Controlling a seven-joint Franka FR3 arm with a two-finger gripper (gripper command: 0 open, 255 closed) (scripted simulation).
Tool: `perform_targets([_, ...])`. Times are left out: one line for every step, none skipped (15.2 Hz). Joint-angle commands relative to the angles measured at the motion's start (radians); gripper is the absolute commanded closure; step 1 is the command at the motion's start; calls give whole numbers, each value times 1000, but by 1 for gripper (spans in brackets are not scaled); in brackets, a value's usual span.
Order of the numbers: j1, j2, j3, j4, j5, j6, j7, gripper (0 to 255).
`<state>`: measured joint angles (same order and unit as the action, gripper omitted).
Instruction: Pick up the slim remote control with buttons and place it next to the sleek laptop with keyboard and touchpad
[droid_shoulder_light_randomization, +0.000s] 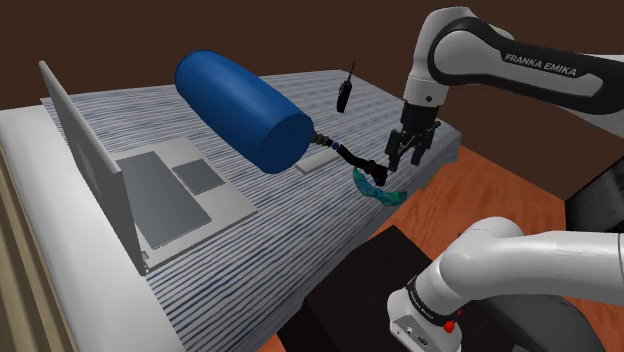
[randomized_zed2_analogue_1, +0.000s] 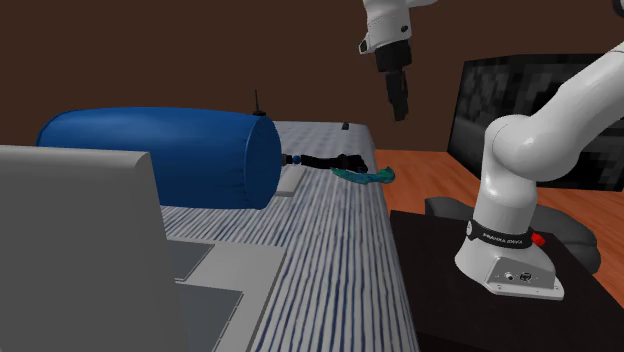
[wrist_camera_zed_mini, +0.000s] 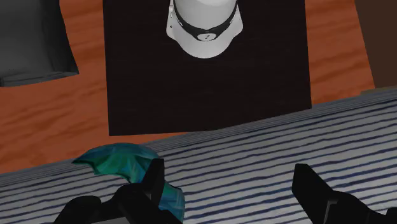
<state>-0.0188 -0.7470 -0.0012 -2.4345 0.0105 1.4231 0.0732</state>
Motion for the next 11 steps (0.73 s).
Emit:
perform_targets([0,0,0,0,0,0,0,0])
perform_targets([-7,21,15,-6,16,36,44,0])
perform_targets([-15,43,30,-11,32,73,87,0])
perform_targets([-22,67,44,-14,46,109,130,0])
perform_targets([-30,92,58,-16,59,146,172,0])
perform_targets([-38,118,72,-16,70,183,213,0])
perform_targets([-45,145,85,-14,81,219,255,0])
perform_targets([-53,174,97,-12,89,256,296,0])
perform_targets([-61,203,108,-7,97,292,336,0])
perform_targets([-69,234,120,-2,103,327,376,0])
perform_targets([-77,265,131,5,108,362,417,0])
